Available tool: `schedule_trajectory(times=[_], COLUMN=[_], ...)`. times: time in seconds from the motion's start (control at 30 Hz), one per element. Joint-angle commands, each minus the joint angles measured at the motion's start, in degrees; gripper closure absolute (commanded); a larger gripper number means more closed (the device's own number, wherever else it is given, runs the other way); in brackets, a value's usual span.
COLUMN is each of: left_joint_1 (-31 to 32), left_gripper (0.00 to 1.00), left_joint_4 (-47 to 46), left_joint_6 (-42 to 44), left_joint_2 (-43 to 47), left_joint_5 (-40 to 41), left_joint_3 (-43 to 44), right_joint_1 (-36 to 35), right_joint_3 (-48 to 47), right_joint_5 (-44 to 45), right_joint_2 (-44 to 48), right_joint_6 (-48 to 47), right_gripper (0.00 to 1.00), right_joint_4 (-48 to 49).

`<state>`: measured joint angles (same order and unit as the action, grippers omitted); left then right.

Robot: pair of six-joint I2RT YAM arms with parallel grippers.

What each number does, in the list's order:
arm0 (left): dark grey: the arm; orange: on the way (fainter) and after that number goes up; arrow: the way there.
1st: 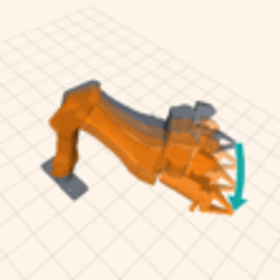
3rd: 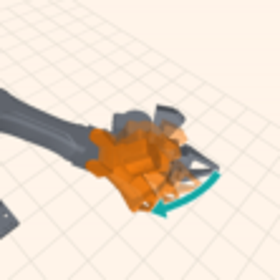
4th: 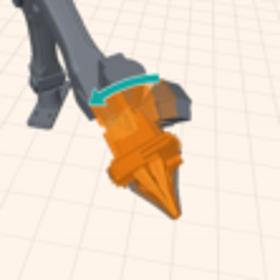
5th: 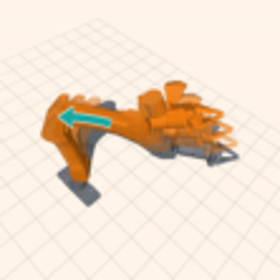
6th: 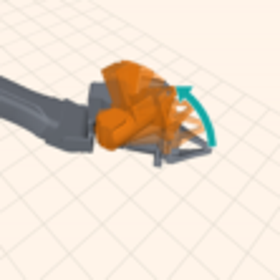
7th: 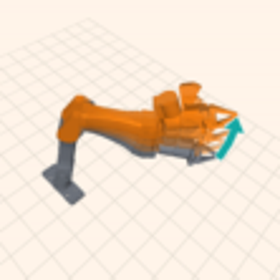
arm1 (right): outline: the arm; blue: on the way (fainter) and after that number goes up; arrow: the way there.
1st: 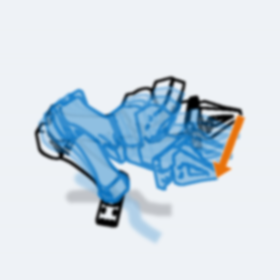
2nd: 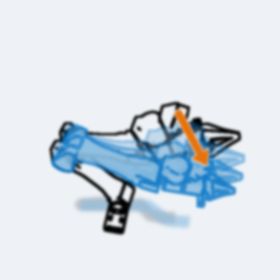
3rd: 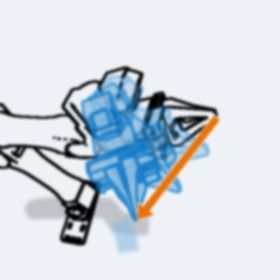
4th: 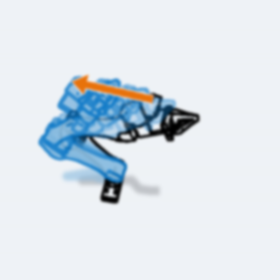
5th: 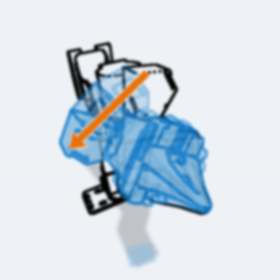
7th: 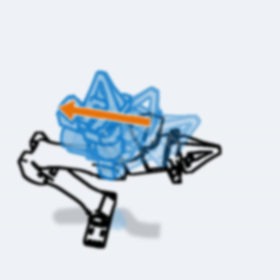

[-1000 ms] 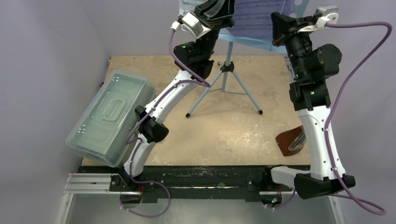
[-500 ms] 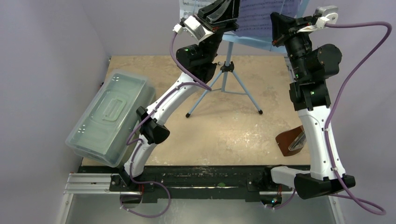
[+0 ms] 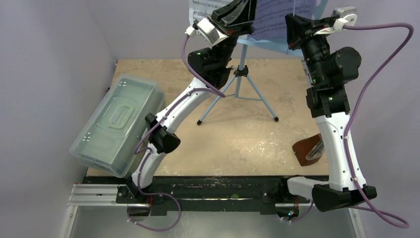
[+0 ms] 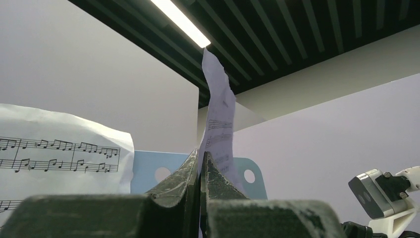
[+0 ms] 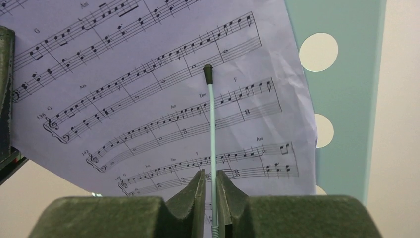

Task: Set up the instrument practice props

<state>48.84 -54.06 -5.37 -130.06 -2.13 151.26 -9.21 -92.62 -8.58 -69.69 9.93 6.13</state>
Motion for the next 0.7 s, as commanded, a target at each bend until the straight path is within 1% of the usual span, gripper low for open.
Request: schedule_trajectory(times=[0.0,0.1,0.17,0.2,0.27,0.37,0.43,0.5,0.53,0.6,0.67], left_joint_1=[0.23,0.20,0.21,0.20,0.29,0.17,0.16,0.13,0.12,0.14,0.12], left_gripper=[1.00,0.99,0.91,0.86,0.76,0.54,0.41,0.22,0.18,0.17,0.17], left_joint_4=[-0.87,-0.97,-0.73,-0.65,-0.30,0.03,0.52,-0.24,-0.90,-2.17,-3.66], left_joint_6=[-0.27,-0.33,-0.23,-0.18,0.06,-0.54,-0.93,-0.74,-0.51,-0.24,0.16], left_joint_2=[-0.46,-0.50,-0.41,-0.23,0.08,1.06,2.28,4.61,6.29,9.59,12.50], left_joint_5=[-0.01,0.61,0.83,1.07,1.72,1.95,3.94,5.15,6.02,7.73,8.84], left_joint_3=[0.09,-0.32,-0.63,-0.87,-1.40,-2.72,-4.05,-7.73,-10.63,-15.99,-20.83], right_joint_1=[-0.43,-0.40,-0.42,-0.39,-0.43,-0.45,-0.39,-0.45,-0.44,-0.41,-0.43], right_joint_3=[0.49,0.60,0.80,0.96,1.32,1.55,1.94,2.40,2.68,3.16,3.46], right_joint_5=[-1.51,-0.44,-0.08,0.15,0.51,0.92,1.20,1.87,2.16,2.34,2.34], right_joint_2=[0.78,0.86,1.02,1.17,1.31,1.53,1.81,2.24,2.49,2.86,3.06], right_joint_6=[-0.18,-0.01,0.21,0.30,0.58,1.04,1.42,1.70,1.86,2.09,2.47], right_gripper=[0.80,0.70,0.62,0.61,0.61,0.61,0.56,0.50,0.49,0.48,0.49], right_joint_4=[1.87,1.81,1.85,1.86,1.95,1.84,1.99,2.10,2.25,2.60,2.86])
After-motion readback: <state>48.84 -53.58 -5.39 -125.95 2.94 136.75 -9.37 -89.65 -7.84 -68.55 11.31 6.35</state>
